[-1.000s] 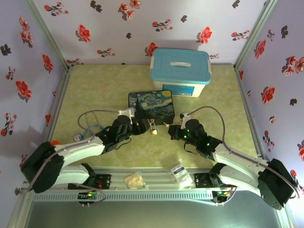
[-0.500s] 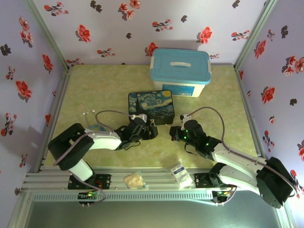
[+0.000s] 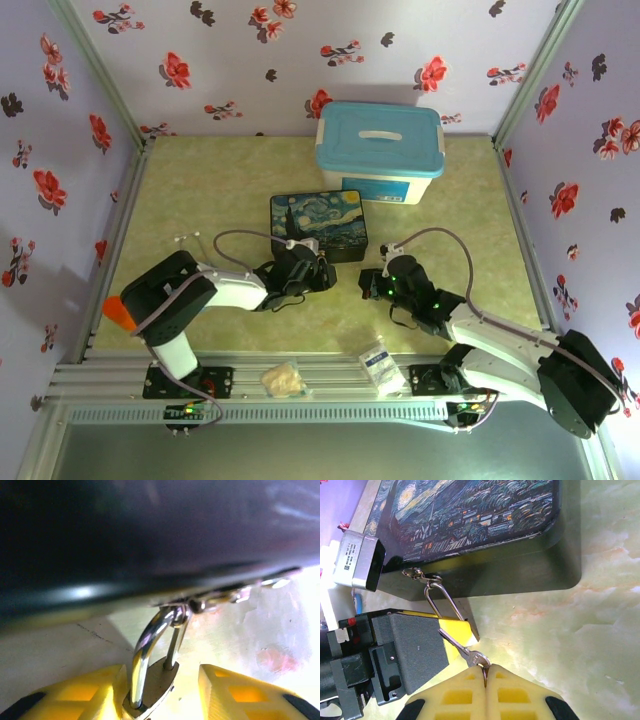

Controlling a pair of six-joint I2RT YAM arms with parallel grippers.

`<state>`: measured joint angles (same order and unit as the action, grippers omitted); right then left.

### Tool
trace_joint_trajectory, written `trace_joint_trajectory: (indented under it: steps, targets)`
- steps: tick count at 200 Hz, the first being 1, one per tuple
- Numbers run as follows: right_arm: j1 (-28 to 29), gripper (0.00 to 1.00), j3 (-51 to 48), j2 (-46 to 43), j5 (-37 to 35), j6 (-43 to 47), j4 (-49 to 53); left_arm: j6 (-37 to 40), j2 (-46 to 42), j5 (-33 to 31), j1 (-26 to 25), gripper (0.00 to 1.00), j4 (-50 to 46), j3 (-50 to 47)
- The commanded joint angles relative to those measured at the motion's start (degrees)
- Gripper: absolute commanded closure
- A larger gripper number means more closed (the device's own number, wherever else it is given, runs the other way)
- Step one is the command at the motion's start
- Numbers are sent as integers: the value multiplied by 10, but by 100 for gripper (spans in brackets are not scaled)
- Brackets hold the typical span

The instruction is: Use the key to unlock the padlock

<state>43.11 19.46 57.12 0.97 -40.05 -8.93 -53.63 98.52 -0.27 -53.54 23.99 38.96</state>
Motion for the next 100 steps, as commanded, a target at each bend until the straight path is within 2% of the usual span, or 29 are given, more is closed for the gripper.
trace_joint_trajectory:
  steps: [1,19,59,70,84,100]
  targets:
    - [-3,100,-14,-3,-16,-6,-11,-13,14,12,-3,62,5,7]
    - [-3,100,-20,-2,-15,-14,-14,-15,14,10,-3,74,8,4]
    - [-4,100,-39,0,-10,-35,-28,-17,14,8,-2,81,13,1]
    - [-4,100,-42,1,-10,-36,-29,-16,16,8,-2,78,5,5]
    - [-3,100,-44,1,-10,-37,-29,-19,23,-2,-3,64,-23,18]
    - [-3,100,-46,1,-10,-40,-27,-21,31,-22,-9,65,-64,38]
